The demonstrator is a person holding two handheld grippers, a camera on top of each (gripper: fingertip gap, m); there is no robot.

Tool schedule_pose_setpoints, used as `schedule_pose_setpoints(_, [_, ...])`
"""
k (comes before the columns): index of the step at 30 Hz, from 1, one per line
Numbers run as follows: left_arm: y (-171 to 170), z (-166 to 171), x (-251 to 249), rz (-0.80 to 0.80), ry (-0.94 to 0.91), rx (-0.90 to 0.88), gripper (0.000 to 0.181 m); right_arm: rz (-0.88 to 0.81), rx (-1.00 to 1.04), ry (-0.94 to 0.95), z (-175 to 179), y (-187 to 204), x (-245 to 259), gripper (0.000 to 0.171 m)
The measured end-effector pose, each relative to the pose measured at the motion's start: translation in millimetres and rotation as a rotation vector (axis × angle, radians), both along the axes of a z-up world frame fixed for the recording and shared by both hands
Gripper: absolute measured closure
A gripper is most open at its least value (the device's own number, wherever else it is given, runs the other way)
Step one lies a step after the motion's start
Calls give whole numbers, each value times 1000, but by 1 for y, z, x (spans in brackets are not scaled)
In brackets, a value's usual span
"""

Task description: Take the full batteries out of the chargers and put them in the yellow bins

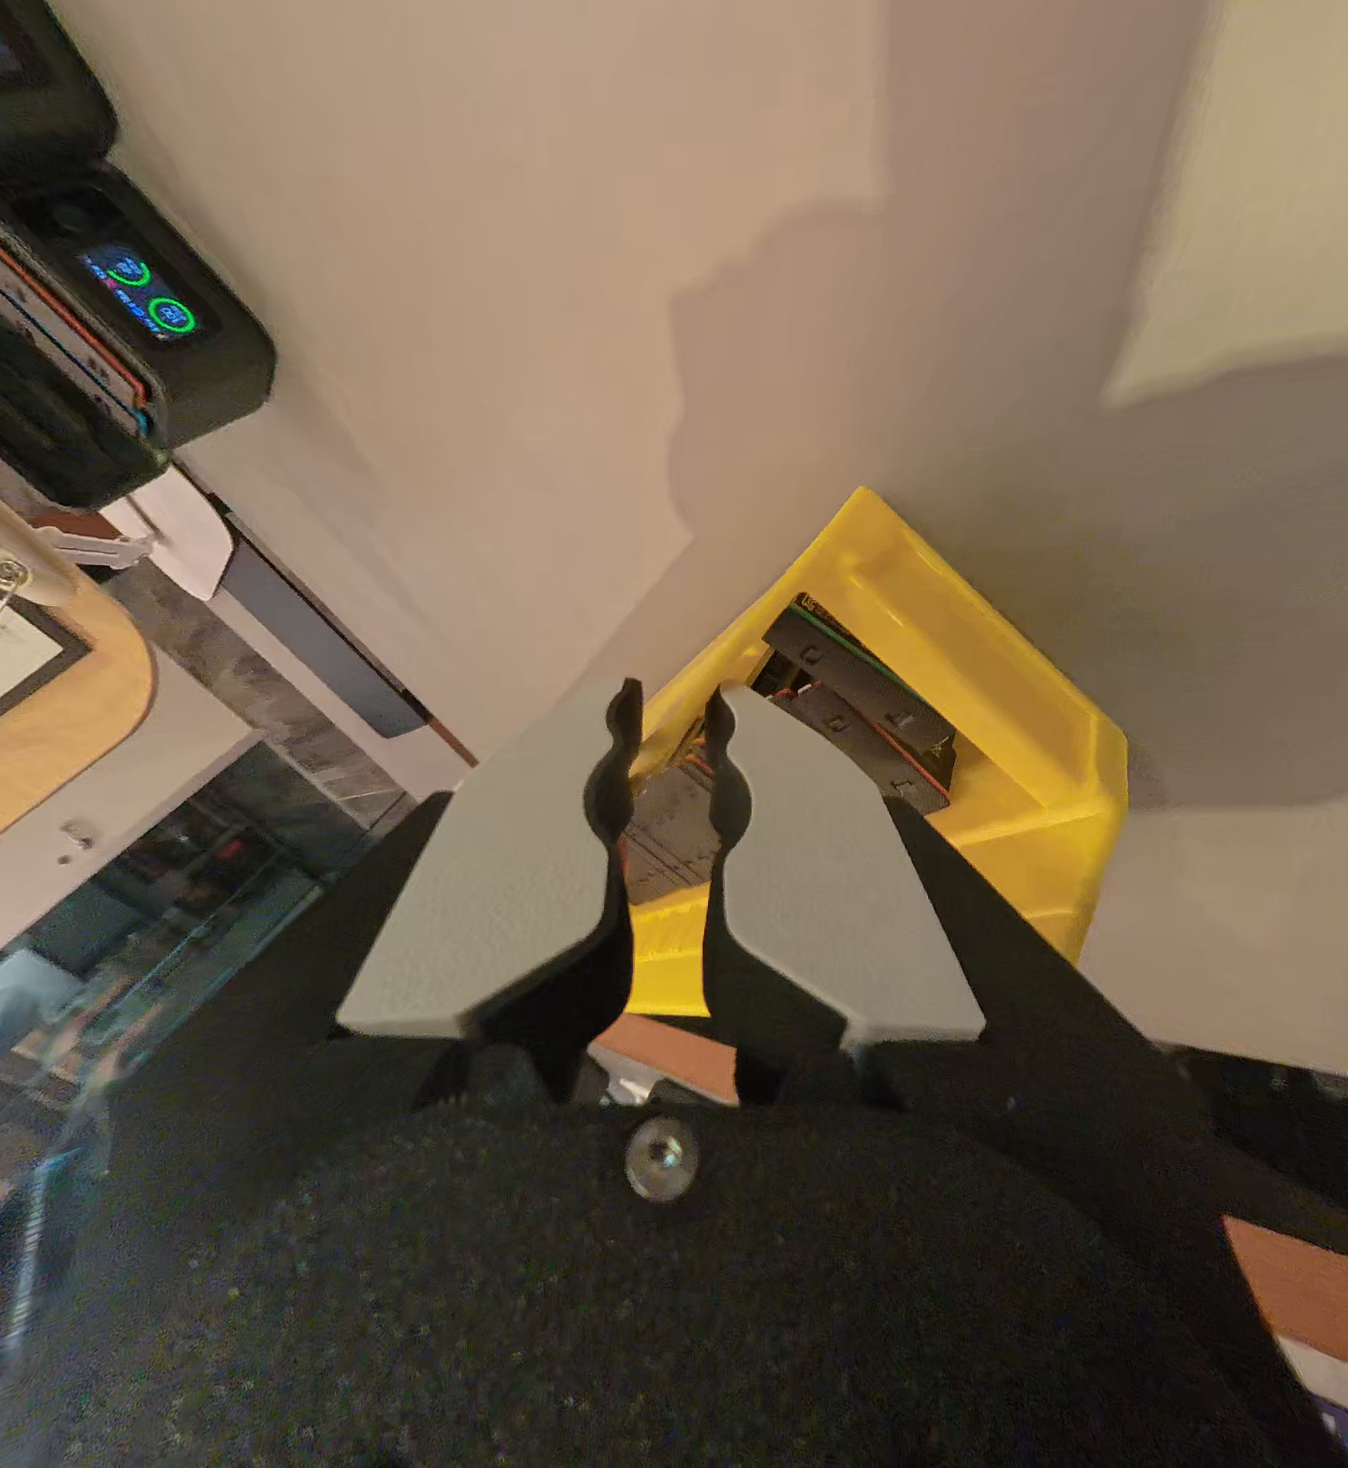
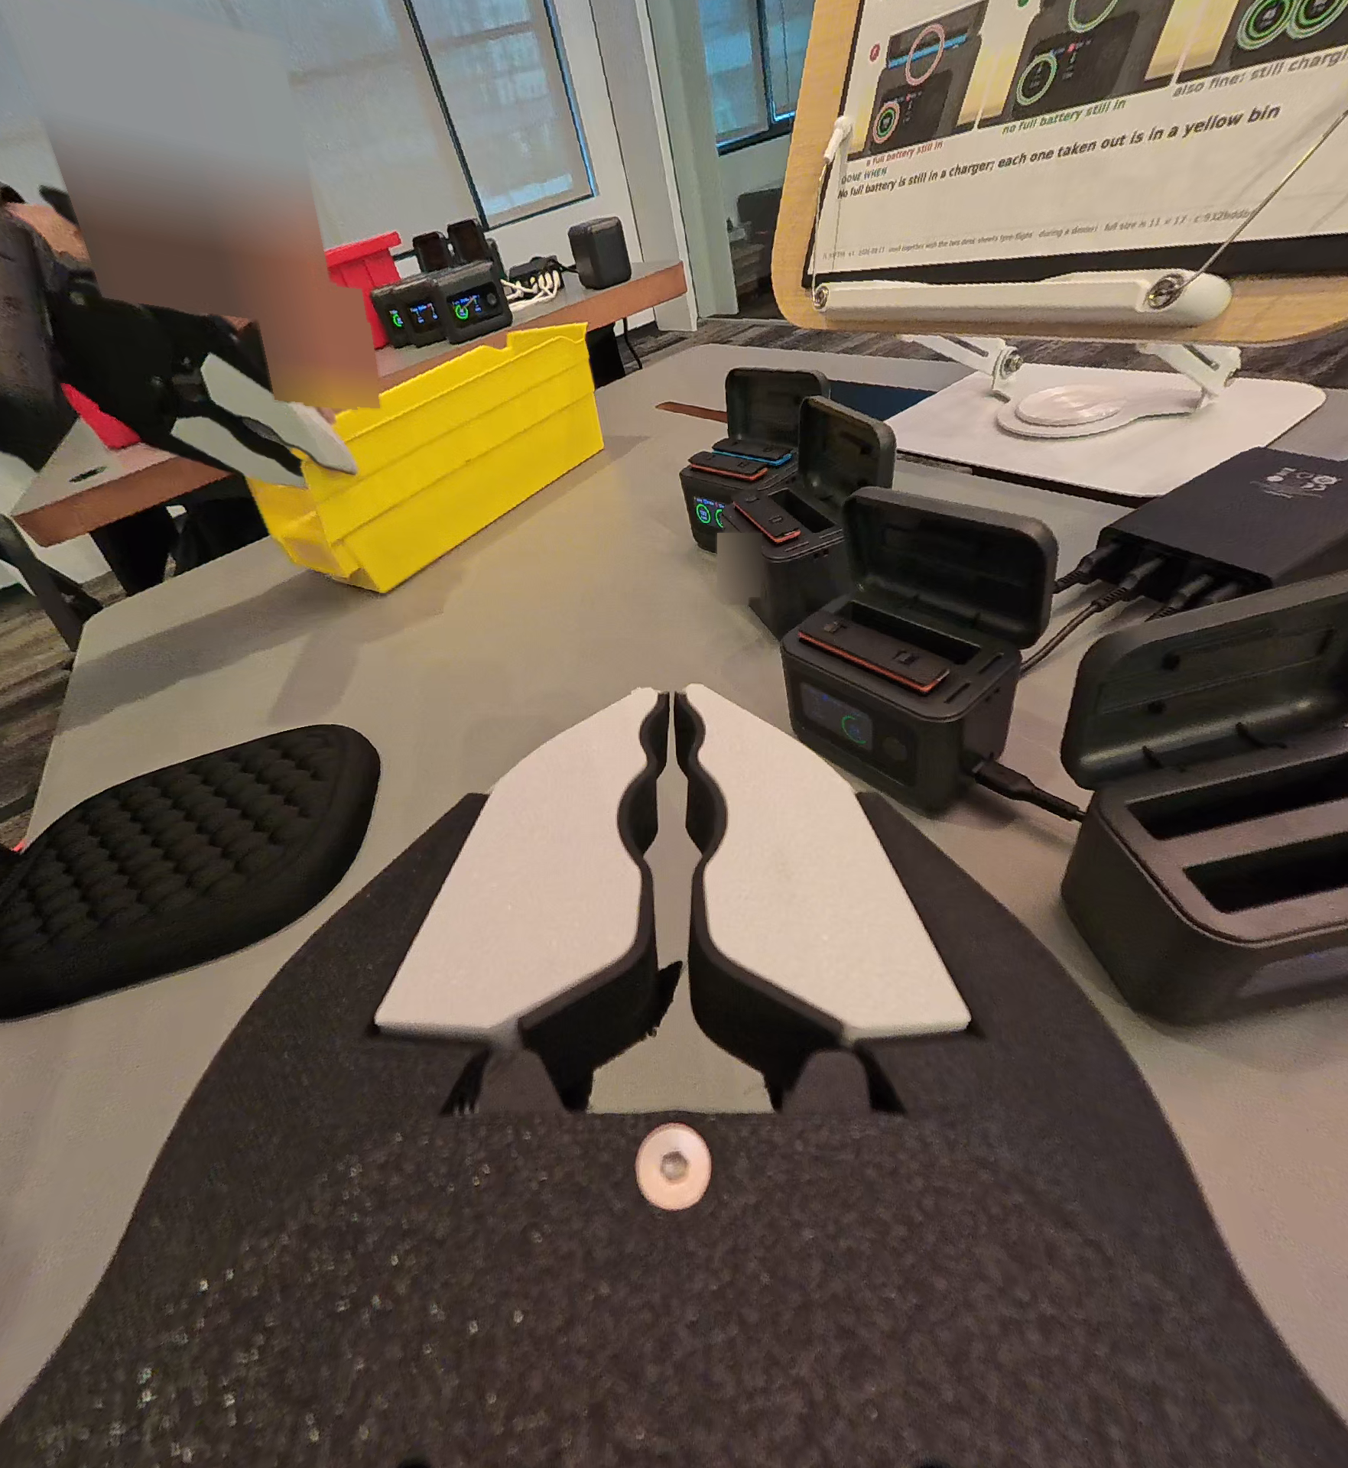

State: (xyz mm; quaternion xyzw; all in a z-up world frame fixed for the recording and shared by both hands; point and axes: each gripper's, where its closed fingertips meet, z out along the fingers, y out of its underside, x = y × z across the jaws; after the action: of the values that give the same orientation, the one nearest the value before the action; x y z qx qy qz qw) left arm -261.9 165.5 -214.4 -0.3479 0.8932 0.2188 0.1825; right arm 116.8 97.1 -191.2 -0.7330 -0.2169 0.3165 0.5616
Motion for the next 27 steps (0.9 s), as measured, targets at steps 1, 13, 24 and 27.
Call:
schedule_pose_setpoints(1, [2,2,6,21,-18,-22,166,1,0,2,0,0,0,170])
schedule_pose_setpoints(13, [35,19,65,151,-39,-172,175,7,10,23,6,-2,2,170])
schedule_pose_setpoints(24, [38,-4,82,215,-22,-269,170,29,9,29,8,-6,-1,170])
schedule_pose_setpoints(27, [39,-3,83,224,-60,-248,168,35,11,34,9,-7,-2,170])
